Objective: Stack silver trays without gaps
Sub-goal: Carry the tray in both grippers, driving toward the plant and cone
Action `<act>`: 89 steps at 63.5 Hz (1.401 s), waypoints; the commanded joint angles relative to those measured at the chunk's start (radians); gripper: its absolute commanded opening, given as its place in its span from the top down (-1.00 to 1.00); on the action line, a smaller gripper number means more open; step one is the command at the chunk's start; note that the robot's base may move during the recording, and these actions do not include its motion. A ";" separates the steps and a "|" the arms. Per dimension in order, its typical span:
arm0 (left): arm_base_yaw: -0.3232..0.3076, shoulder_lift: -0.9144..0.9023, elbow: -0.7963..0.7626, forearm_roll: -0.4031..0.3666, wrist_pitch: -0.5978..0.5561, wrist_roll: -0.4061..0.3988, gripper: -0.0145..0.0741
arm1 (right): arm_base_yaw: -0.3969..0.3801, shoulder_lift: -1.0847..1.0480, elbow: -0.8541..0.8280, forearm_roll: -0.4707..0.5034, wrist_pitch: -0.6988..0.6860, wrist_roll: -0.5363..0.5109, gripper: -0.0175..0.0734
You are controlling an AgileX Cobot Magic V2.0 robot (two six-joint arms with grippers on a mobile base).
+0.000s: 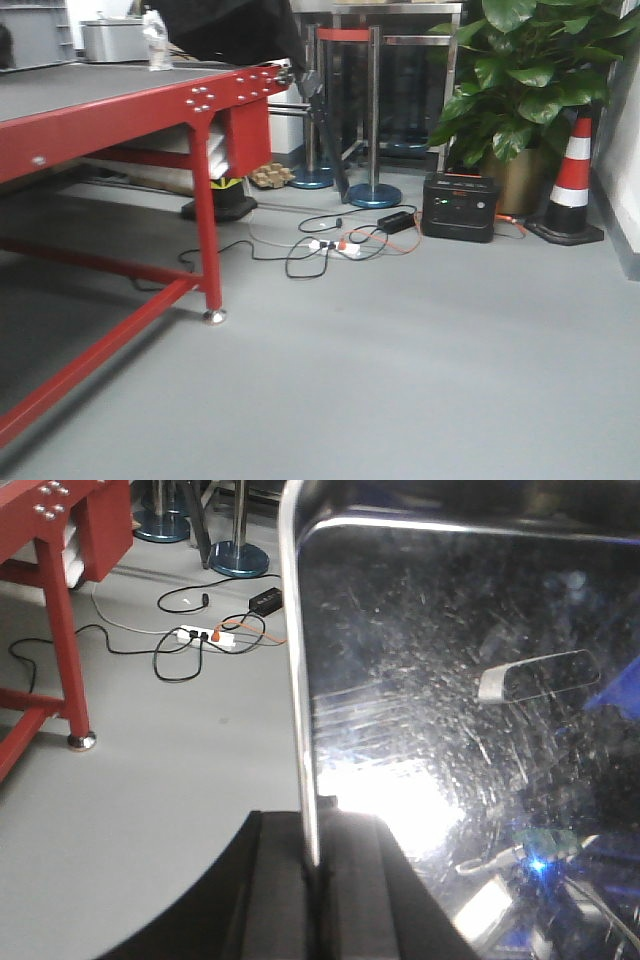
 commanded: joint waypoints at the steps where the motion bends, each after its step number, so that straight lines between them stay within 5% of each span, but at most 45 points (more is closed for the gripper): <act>1: -0.022 -0.008 -0.014 -0.072 -0.080 0.008 0.72 | 0.021 0.001 -0.011 0.048 -0.198 -0.013 0.77; 89: -0.022 -0.008 -0.014 -0.072 -0.080 0.008 0.72 | 0.021 0.001 -0.011 0.048 -0.221 -0.013 0.77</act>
